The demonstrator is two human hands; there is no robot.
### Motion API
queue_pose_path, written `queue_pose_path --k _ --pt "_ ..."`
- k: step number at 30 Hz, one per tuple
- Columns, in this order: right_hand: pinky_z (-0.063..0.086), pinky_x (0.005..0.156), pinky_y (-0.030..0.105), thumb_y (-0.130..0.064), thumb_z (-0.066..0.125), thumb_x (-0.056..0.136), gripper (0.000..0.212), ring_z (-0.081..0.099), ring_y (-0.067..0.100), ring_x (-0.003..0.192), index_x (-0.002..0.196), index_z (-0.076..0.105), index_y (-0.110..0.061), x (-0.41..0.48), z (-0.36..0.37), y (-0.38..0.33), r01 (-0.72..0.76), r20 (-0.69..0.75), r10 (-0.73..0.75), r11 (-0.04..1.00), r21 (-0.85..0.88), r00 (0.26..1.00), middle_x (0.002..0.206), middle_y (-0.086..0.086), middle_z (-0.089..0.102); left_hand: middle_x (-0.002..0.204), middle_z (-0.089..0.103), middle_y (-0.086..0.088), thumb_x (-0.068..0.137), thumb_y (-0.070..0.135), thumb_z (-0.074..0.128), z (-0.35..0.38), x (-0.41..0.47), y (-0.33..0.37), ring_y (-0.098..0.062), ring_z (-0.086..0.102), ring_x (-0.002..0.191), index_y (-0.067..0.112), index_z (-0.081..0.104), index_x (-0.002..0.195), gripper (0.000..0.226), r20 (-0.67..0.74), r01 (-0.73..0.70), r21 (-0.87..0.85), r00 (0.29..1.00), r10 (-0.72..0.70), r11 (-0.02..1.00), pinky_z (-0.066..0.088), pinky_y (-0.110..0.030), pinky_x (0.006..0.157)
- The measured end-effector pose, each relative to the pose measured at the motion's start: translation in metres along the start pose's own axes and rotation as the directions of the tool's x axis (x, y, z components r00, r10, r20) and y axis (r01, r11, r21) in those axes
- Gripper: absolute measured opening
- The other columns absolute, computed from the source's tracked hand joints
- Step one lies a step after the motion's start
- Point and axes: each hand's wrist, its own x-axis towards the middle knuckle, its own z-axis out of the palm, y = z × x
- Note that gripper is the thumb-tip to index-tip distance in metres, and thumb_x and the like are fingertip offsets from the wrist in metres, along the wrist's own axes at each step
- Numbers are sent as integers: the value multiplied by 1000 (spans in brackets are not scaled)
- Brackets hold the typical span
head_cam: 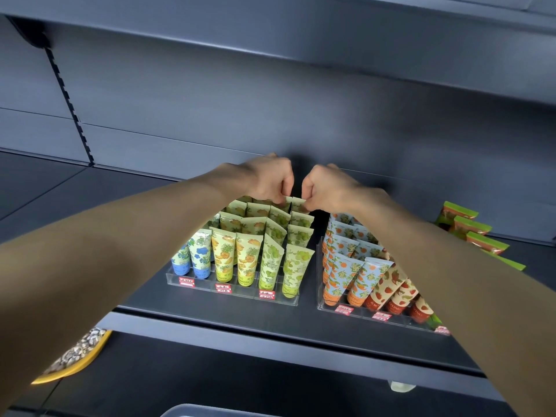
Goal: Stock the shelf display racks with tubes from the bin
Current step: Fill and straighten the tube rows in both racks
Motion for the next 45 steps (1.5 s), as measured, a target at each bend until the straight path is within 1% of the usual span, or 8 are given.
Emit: queue_pose_path --k 9,21,27,32,38,41,43,45 --pt "46 73 28 -10 73 76 14 63 22 89 79 66 -22 -1 -1 0 1 29 -2 999 39 1000 102 8 61 69 57 10 79 15 71 -4 -1 1 -12 59 76 13 71 92 13 33 19 -47 999 -17 999 44 -21 74" --pt "52 80 32 -12 73 75 16 63 23 89 74 65 -26 0 -1 2 7 14 -7 999 43 1000 101 7 62 65 53 17 79 15 71 -6 -4 3 -8 55 73 14 71 91 12 30 22 -51 999 -20 998 39 -19 72" --pt "54 83 35 -14 75 74 18 64 22 89 70 63 -27 -4 -8 0 8 11 -9 998 55 1000 100 5 63 76 63 4 75 17 75 -12 -6 1 -11 59 77 13 72 92 18 26 27 -75 999 -26 997 45 -21 77" --pt "52 85 33 -18 76 74 17 62 23 91 73 62 -28 -14 -22 -6 11 -28 -9 997 79 1000 101 5 63 78 65 4 75 18 75 -24 -15 5 -9 58 77 14 72 93 19 -16 16 -114 1000 -18 993 46 -22 82" --pt "47 76 25 -21 77 75 12 62 12 83 85 72 -17 -35 -26 -14 44 16 -47 990 131 999 83 -5 66 82 69 4 73 23 77 -23 -30 9 -5 61 74 16 72 92 21 80 -4 -144 997 16 990 44 -12 74" --pt "48 79 26 -21 79 74 15 63 13 86 87 73 -17 -36 -18 -13 37 63 -45 992 117 997 90 -3 68 85 70 3 74 20 76 -18 -31 9 -7 62 77 15 72 92 19 117 5 -152 993 13 988 41 -4 65" --pt "51 82 28 -19 77 73 13 64 14 88 86 73 -19 -34 -12 -10 35 72 -43 993 110 996 93 -2 69 75 66 9 76 15 74 -14 -31 10 0 58 68 13 73 93 17 132 4 -151 991 17 989 38 1 59" --pt "53 82 30 -16 75 73 11 65 16 88 80 72 -23 -32 -7 -8 37 69 -45 994 106 997 94 0 68 67 60 17 78 12 72 -11 -30 10 4 55 63 13 73 92 14 128 -2 -129 992 19 992 40 -1 58"
